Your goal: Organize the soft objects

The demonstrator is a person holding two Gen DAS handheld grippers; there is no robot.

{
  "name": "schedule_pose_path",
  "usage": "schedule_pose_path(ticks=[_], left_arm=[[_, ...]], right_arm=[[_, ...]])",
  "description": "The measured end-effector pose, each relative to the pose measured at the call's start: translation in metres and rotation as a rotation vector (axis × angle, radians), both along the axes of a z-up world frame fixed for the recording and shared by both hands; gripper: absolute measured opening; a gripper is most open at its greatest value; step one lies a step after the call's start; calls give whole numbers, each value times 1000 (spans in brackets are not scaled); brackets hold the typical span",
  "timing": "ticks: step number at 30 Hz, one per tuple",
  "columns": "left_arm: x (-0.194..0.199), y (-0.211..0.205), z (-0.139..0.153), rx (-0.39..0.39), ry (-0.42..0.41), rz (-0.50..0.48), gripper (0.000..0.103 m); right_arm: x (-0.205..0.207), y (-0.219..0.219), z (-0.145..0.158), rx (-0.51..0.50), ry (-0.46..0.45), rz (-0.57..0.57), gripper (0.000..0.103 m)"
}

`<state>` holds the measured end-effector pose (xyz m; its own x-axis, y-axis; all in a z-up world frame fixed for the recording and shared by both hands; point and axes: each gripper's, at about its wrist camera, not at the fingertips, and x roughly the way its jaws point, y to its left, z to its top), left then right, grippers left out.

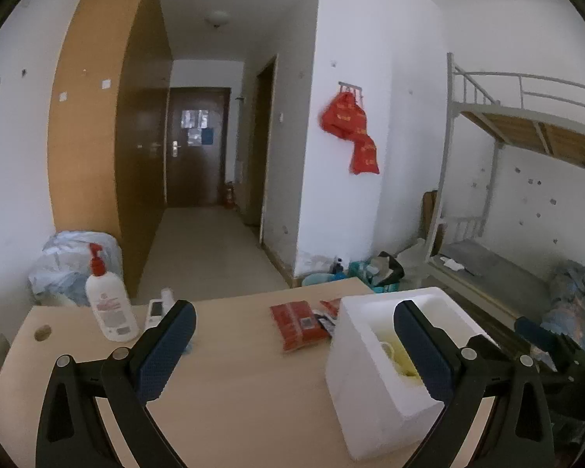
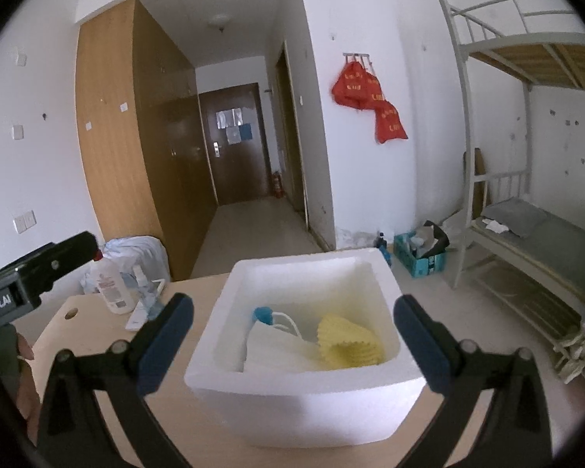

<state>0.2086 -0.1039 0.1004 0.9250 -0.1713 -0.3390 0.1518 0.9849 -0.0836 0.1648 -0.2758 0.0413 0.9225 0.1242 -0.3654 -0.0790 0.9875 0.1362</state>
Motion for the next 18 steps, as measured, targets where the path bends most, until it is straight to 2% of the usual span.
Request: schedule_pose_path(ticks=[10, 18], left_arm=[[-33, 31, -1, -9, -14, 68, 102], [-61, 57, 0, 2, -23, 129, 102]], right_arm=[[-15, 24, 4, -33, -15, 58, 103], [-26, 46, 9, -22, -25, 116, 103]])
